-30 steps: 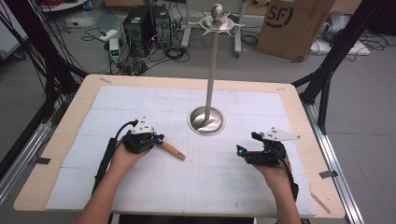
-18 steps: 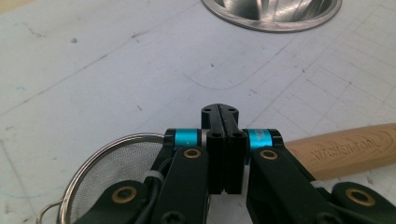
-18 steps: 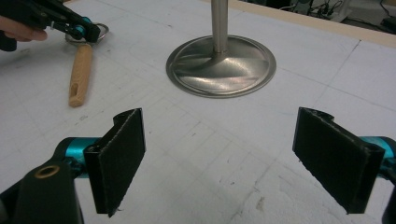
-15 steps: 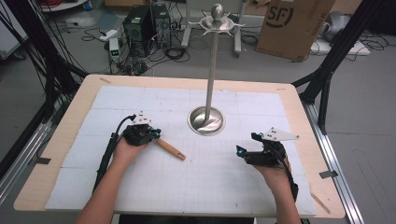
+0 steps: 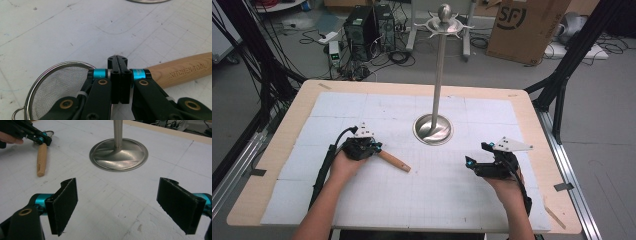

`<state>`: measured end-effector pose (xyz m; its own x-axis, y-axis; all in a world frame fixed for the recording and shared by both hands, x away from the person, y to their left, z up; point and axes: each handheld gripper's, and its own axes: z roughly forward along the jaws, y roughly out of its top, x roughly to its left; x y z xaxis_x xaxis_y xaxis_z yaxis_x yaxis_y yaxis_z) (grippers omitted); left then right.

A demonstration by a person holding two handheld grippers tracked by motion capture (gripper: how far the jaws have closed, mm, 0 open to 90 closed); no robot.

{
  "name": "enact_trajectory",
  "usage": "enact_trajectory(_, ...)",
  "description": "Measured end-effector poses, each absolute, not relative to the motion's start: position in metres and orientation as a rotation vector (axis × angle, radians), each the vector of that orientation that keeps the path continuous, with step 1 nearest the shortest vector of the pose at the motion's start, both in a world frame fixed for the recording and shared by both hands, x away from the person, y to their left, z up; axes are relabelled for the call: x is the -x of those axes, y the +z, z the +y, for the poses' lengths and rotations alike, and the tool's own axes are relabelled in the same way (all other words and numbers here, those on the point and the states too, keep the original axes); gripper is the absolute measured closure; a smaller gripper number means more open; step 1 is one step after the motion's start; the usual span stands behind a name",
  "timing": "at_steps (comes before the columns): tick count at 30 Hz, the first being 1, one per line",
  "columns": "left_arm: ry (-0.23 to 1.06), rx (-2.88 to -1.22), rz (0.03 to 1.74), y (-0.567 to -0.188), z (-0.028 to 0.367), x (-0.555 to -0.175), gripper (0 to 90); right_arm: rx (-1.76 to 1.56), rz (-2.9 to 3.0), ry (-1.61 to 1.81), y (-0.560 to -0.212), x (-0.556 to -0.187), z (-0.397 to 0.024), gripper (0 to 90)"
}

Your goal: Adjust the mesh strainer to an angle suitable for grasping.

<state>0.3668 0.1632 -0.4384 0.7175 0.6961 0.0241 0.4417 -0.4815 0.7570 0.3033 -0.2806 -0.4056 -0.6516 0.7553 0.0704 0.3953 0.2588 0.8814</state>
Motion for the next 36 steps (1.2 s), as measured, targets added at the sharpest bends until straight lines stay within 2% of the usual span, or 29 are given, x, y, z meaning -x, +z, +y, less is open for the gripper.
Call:
enact_trajectory(16,0.433,-2.188,0.844,-0.436,0.177,-0.341,89.8,-1.05,2.176,1.351,-0.406,-0.303,-0.279,16.0)
enact_trajectory(36,0.414,-2.133,0.85,-0.44,0.203,-0.301,89.7,-1.036,2.187,1.345,-0.407,-0.303,-0.277,16.1)
